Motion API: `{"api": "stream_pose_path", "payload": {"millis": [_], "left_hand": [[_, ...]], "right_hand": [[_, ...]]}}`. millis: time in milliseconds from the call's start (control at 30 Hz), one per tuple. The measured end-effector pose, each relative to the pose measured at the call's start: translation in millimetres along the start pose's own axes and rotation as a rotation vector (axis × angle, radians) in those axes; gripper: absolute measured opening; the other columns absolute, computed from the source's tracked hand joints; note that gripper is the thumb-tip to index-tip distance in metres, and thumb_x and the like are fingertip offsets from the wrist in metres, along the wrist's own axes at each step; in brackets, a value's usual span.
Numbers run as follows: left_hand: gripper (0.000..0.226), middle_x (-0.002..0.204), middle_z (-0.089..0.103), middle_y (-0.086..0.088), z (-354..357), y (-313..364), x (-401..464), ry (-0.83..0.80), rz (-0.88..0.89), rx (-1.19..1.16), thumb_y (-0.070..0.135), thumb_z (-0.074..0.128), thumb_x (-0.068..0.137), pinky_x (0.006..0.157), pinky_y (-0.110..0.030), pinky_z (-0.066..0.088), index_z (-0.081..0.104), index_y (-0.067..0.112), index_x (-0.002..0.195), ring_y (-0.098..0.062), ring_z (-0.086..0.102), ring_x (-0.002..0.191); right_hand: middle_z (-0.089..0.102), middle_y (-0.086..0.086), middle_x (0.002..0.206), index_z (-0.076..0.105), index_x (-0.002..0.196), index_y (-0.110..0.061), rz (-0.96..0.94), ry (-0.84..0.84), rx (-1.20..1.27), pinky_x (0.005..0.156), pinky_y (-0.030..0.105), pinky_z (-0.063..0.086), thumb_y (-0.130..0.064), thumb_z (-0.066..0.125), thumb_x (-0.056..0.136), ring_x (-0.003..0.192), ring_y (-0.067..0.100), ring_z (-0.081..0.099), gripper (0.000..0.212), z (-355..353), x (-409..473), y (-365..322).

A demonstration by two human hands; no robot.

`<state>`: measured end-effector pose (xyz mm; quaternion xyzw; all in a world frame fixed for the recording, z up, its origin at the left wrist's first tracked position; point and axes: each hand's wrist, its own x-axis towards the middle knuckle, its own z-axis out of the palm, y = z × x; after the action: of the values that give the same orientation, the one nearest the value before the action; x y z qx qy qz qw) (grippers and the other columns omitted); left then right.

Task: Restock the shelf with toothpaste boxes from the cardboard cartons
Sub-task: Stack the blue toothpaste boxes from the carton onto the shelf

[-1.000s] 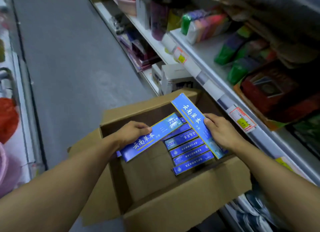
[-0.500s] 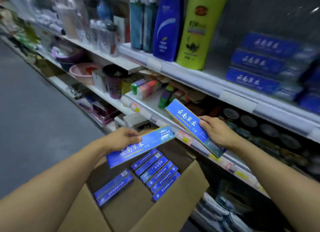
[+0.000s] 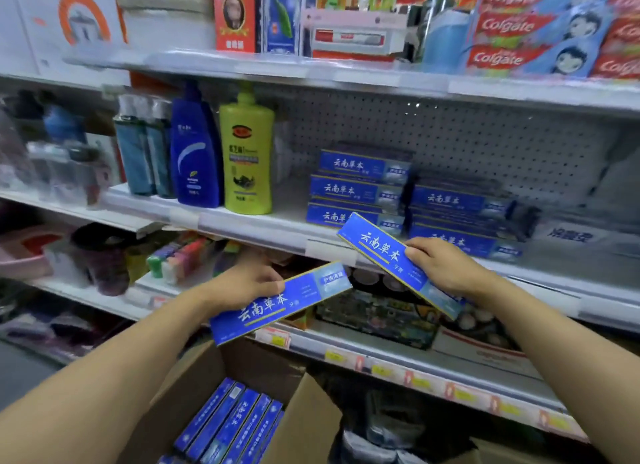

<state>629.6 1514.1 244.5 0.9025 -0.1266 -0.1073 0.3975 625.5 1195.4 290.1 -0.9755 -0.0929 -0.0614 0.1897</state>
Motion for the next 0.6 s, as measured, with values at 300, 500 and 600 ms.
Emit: {"api": "stream_pose_path", "payload": {"millis": [300, 500, 600], "left_hand": [[0.009, 0.087, 0.066, 0.004, 11, 76, 73, -0.029, 0.188, 0.06, 0.023, 0.059, 0.092, 0.068, -0.011, 0.04, 0.067, 0.021, 0.093, 0.002, 0.056, 0.072], [0.008, 0.09, 0.07, 0.004, 8, 114, 124, -0.051, 0.264, 0.092, 0.024, 0.06, 0.091, 0.077, -0.019, 0.044, 0.068, 0.026, 0.091, 0.002, 0.056, 0.075], [0.01, 0.094, 0.072, 0.004, 5, 128, 144, -0.03, 0.281, 0.09, 0.024, 0.06, 0.09, 0.078, -0.02, 0.045, 0.069, 0.025, 0.095, 0.001, 0.059, 0.078]], "right_hand": [[0.065, 0.006, 0.116, 0.062, 0.114, -0.009, 0.095, 0.183, -0.102, 0.076, 0.025, 0.034, -0.022, 0.045, 0.098, 0.099, 0.02, 0.056, 0.026, -75, 14, 83], [0.06, 0.009, 0.125, 0.058, 0.123, -0.01, 0.102, 0.111, -0.16, 0.085, 0.028, 0.041, -0.027, 0.047, 0.098, 0.11, 0.024, 0.056, 0.033, -109, 70, 134], [0.057, 0.008, 0.129, 0.056, 0.126, -0.01, 0.033, 0.025, -0.15, 0.096, 0.032, 0.042, -0.027, 0.05, 0.097, 0.116, 0.024, 0.055, 0.035, -115, 103, 155]]}}
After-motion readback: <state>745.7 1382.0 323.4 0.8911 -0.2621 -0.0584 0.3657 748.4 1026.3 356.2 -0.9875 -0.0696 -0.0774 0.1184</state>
